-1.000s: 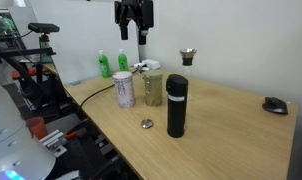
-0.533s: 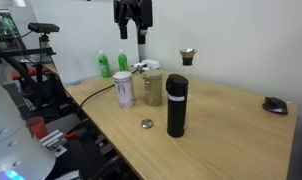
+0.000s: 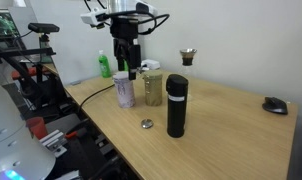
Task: Put the lid on the flusk.
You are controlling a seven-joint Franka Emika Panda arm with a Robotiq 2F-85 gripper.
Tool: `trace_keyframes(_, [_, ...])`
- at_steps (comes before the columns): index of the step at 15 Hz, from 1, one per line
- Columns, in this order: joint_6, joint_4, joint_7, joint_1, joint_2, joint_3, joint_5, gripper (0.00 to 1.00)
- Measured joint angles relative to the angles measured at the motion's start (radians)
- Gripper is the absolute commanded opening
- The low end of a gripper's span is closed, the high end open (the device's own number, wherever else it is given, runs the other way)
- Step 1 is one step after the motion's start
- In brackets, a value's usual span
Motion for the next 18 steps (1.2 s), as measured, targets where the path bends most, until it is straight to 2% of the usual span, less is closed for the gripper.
trace_keyframes(2, [0.081,-0.009,0.053,-0.002,0.046,0.012,0.000,1.00])
trace_keyframes(12, [0.089,0.001,0.057,-0.003,0.058,0.018,0.002,1.00])
trace_keyframes(18, [0.194,0.001,0.058,0.002,0.167,0.025,0.051,1.00])
